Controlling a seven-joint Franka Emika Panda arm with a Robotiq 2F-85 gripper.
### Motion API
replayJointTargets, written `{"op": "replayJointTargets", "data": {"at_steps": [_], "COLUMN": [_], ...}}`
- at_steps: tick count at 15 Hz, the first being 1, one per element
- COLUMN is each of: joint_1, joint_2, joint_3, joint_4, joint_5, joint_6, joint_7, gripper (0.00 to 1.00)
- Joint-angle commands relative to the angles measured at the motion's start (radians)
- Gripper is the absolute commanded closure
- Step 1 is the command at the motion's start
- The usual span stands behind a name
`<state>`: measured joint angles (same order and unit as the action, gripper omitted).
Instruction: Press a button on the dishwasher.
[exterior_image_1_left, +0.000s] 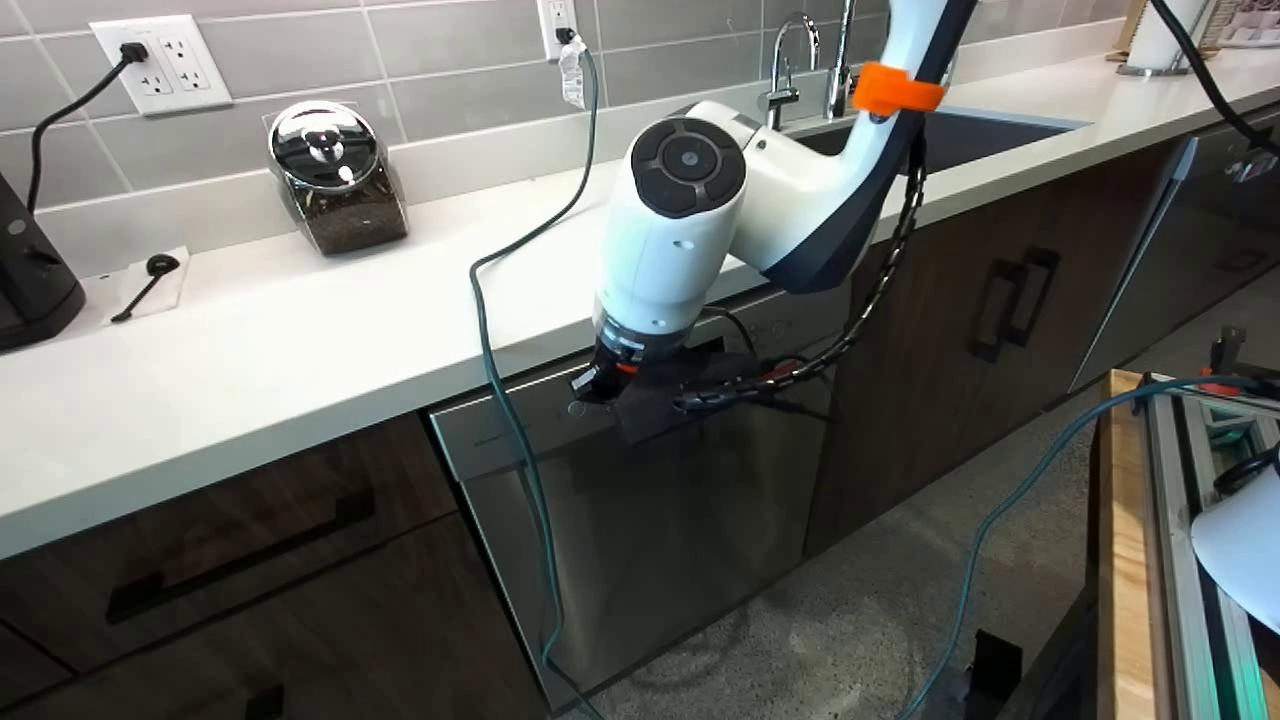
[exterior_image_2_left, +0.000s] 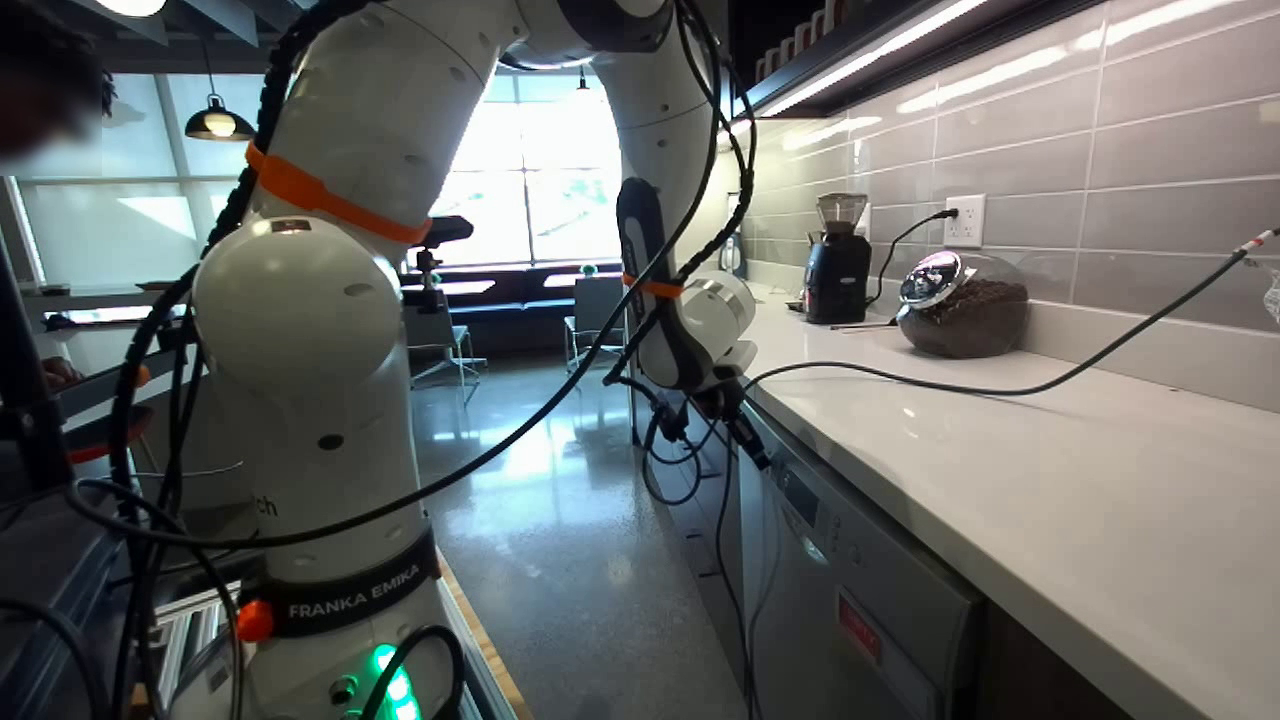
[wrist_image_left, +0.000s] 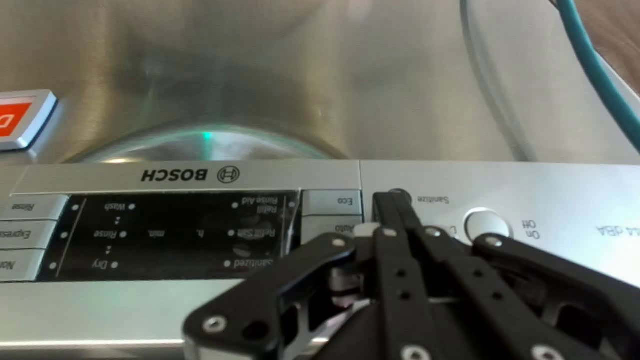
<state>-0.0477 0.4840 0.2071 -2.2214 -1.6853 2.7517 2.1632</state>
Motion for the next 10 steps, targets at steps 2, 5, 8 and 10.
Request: {"op": "replayJointTargets", "data": {"at_steps": [2, 5, 8, 10], "joint_1": [0.006, 0.006, 0.005, 0.004], "joint_2": [-0.007, -0.017, -0.024, -0.027], "joint_3": [-0.004, -0.005, -0.005, -0.005], "joint_4": [0.006, -0.005, -0.013, -0.017], "joint_5": [-0.063, -0.084, -0.106, -0.116], "joint_6": [-0.018, -0.023, -0.025, -0.025], "joint_7": [0.113, 0.15, 0.183, 0.197], "gripper": [1.0, 1.0, 1.0, 1.0]}}
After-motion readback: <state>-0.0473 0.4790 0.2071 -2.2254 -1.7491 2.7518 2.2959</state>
